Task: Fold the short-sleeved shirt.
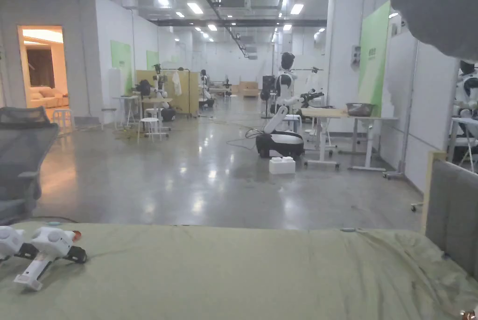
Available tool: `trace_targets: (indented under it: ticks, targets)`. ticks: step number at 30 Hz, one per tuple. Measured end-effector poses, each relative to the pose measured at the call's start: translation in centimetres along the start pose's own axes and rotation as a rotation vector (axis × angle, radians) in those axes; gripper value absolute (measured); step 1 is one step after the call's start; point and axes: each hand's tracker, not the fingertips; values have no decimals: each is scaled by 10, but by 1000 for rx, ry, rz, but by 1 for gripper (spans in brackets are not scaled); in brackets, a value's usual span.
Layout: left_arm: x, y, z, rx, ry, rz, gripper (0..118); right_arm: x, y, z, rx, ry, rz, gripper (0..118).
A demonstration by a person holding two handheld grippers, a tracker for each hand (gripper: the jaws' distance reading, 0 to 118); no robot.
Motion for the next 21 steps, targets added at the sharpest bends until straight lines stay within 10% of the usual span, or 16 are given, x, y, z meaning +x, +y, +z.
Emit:
trace_targets:
  ticks: [7, 17, 21]
  targets:
    - [-27, 11, 83, 74, 370, -70, 89, -27, 32, 8, 97, 24, 118, 0]
    - [-39, 13, 139, 54, 507, -55, 4, -31, 38, 26, 137, -12, 178, 0]
    - [-40, 13, 146, 68, 512, -41, 0, -31, 38, 27, 143, -18, 170, 0]
